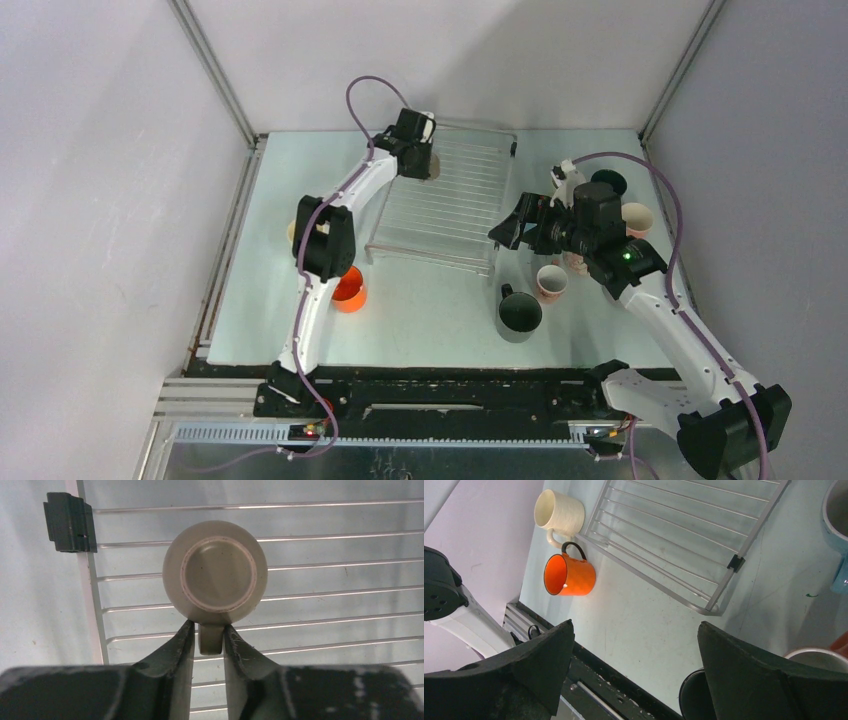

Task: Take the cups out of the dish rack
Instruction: Unload the cup from the dish rack.

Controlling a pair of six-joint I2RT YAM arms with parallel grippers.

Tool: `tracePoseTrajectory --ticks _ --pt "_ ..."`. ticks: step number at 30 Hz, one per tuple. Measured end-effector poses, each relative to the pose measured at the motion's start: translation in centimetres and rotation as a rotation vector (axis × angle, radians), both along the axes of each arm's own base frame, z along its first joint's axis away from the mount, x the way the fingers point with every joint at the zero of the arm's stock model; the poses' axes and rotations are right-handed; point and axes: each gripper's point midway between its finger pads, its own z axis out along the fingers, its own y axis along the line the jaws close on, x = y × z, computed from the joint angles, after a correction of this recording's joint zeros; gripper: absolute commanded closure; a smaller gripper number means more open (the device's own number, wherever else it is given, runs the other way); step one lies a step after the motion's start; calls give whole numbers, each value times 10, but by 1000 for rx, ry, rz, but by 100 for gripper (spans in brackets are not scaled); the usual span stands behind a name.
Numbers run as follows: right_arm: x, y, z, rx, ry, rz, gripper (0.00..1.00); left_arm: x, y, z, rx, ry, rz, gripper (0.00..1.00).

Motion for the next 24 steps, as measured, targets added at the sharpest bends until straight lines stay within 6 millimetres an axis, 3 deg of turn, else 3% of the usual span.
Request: tracePoseTrajectory --ticks 6,12,16,20,24 --pt "0 0 -1 1 -1 0 0 1 1 0 9 -2 -7 99" --pt "2 1 -2 2 -4 0 0 1 0 1 10 -14 -9 100" --pt "6 3 2 20 -17 -4 0 -10 2 6 3 -6 -9 100" --pt "11 8 5 46 -24 0 0 -20 -1 29 -46 -23 -21 100" --pt "17 13 11 83 -36 10 0 -31 -10 65 -142 -61 -42 100"
